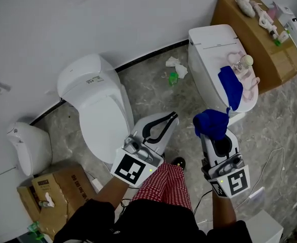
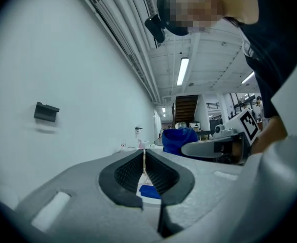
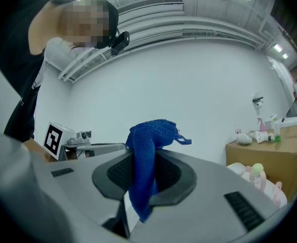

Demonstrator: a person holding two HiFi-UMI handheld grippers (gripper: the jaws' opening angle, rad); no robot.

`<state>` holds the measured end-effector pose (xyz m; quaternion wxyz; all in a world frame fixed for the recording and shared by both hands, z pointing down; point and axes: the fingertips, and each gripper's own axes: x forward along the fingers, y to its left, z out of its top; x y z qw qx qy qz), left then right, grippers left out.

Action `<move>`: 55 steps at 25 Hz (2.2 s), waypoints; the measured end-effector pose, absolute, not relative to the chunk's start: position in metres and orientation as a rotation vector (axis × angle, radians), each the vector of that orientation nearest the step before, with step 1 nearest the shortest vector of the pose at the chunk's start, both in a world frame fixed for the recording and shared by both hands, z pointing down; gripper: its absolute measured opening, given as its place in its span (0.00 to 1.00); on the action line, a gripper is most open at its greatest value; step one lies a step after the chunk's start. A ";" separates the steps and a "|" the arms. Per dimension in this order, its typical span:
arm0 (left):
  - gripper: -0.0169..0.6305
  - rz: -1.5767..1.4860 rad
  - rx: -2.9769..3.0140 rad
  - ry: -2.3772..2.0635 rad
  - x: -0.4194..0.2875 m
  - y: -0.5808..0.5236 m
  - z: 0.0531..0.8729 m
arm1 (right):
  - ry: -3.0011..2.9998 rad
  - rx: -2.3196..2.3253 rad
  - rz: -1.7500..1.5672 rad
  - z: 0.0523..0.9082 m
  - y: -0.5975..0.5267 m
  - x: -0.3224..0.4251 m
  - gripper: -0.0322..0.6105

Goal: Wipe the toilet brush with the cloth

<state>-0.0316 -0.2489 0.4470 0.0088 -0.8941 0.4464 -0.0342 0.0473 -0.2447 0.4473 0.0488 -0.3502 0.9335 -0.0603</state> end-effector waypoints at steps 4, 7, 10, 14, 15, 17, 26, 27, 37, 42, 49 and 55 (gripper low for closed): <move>0.02 -0.150 -2.799 1.374 -0.030 -0.252 0.469 | 2.856 -1.068 -0.179 0.468 -0.252 0.038 0.18; 0.02 -0.184 -2.795 1.369 -0.032 -0.258 0.485 | 2.872 -1.067 -0.170 0.485 -0.261 0.029 0.18; 0.02 -0.181 -2.814 1.405 -0.037 -0.263 0.502 | 2.890 -1.070 -0.167 0.504 -0.269 0.021 0.18; 0.02 -0.215 -2.815 1.444 -0.044 -0.265 0.525 | 2.916 -1.071 -0.171 0.527 -0.274 0.013 0.18; 0.02 -0.217 -2.817 1.459 -0.045 -0.265 0.530 | 2.924 -1.069 -0.169 0.532 -0.275 0.011 0.18; 0.02 -0.196 -2.835 1.502 -0.048 -0.267 0.542 | 2.944 -1.066 -0.162 0.544 -0.276 0.008 0.18; 0.11 -0.189 -2.912 1.569 -0.050 -0.270 0.589 | 2.998 -1.013 -0.205 0.588 -0.282 -0.004 0.18; 0.11 -0.197 -2.917 1.576 -0.050 -0.271 0.594 | 3.005 -1.006 -0.206 0.592 -0.282 -0.005 0.18; 0.14 -0.360 -2.942 1.607 -0.054 -0.287 0.664 | 3.089 -0.953 -0.202 0.638 -0.294 -0.013 0.18; 0.18 -0.453 -2.975 1.627 -0.055 -0.289 0.707 | 3.097 -0.963 -0.227 0.658 -0.301 -0.011 0.18; 0.22 -0.621 -3.057 1.627 -0.051 -0.293 0.767 | 3.132 -0.973 -0.263 0.690 -0.312 -0.009 0.18; 0.28 -0.745 -3.086 1.655 -0.052 -0.297 0.809 | 3.163 -0.977 -0.276 0.709 -0.316 -0.008 0.18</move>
